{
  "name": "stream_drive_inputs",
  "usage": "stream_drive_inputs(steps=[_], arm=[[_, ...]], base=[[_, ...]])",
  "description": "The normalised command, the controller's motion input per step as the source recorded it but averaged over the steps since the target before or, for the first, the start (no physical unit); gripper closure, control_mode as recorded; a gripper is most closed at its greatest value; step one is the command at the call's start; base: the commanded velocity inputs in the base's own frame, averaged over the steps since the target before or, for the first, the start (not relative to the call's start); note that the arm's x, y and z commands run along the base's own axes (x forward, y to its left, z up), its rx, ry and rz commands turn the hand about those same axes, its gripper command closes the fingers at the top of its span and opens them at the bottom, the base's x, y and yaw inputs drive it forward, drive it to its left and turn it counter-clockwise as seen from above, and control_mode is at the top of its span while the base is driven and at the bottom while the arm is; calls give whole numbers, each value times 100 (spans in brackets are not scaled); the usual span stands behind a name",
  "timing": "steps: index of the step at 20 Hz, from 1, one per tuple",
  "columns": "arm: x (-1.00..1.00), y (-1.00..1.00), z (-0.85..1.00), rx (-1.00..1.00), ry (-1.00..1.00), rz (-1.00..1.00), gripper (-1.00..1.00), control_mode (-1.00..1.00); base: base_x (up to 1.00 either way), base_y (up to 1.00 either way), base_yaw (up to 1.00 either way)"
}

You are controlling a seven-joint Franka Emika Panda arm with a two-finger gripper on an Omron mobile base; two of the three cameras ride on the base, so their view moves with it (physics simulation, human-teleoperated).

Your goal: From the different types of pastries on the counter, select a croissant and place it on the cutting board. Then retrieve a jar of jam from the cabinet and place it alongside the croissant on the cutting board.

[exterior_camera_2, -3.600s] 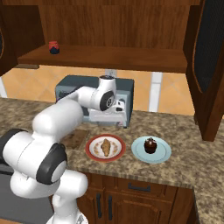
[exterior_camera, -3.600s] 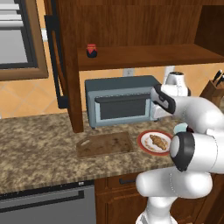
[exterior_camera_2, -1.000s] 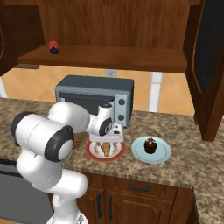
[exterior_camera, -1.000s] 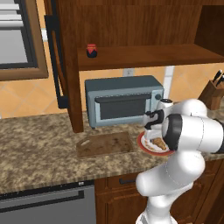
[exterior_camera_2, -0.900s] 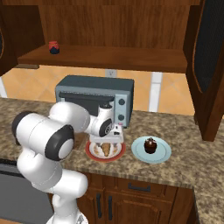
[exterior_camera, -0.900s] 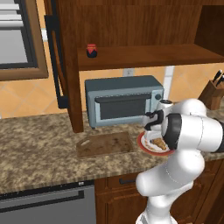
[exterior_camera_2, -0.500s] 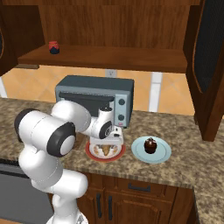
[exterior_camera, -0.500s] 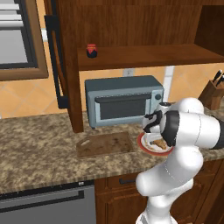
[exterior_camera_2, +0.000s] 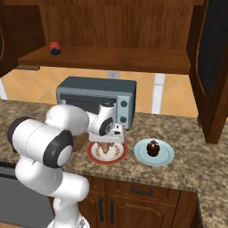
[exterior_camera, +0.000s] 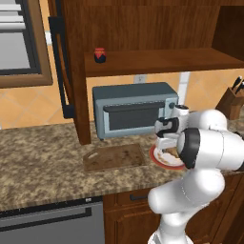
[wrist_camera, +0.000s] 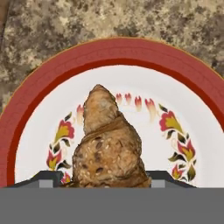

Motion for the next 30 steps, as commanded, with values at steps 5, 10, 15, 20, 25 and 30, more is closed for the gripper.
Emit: stream_drive_inputs(steps=[5,10,15,20,25,30], arm=[[0,41,70,6,4,0,100,-100],[0,61,51,0,17,0,100,-100],[-4,53,39,0,23,0,100,-100],[-2,51,8,-2,24,0,100,-100],[0,48,-2,-3,23,0,100,-100],[25,42,-12,-3,1,0,100,-100]], base=[[0,0,0],[0,0,0],[0,0,0],[0,0,0],[0,0,0],[0,0,0]])
